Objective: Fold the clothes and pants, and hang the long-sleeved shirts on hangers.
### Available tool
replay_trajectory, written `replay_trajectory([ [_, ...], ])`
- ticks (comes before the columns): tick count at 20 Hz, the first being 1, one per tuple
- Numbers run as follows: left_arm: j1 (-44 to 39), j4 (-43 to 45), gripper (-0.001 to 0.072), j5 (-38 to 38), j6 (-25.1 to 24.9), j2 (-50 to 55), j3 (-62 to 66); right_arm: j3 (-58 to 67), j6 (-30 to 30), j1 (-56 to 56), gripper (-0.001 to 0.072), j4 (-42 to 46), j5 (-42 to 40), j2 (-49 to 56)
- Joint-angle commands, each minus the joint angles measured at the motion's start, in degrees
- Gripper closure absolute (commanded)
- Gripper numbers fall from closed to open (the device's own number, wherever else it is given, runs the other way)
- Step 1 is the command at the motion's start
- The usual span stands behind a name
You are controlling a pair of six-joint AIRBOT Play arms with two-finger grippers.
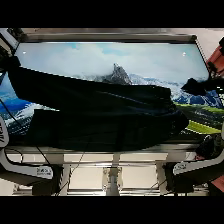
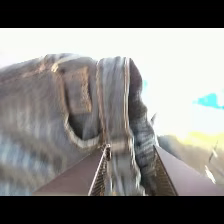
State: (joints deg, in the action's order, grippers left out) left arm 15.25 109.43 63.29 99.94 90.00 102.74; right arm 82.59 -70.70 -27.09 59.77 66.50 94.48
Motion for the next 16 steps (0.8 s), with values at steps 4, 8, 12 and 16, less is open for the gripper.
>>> replay_trajectory([
  [4, 0.57, -0.2, 0.0685, 3.8, -0.28, 2.75, 0.04, 0.28, -4.74, 9.46, 0.0413, 1.68, -10.01, 8.24],
  [8, 0.55, -0.2, 0.0685, 5.25, -0.28, 4.61, 0.04, 2.62, -8.07, 11.17, 0.0459, 2.14, -11.65, 11.04],
  [12, 0.57, -0.2, 0.0685, 5.6, -0.48, 4.76, 0.04, 9.05, -9.86, 9.73, 0.045, 6.08, -7.5, 10.99],
  [16, 0.55, -0.22, 0.0685, 5.79, -0.46, 4.76, 0.04, 14.38, -9.81, 7.15, 0.045, 12.41, 0.33, 11.02],
])
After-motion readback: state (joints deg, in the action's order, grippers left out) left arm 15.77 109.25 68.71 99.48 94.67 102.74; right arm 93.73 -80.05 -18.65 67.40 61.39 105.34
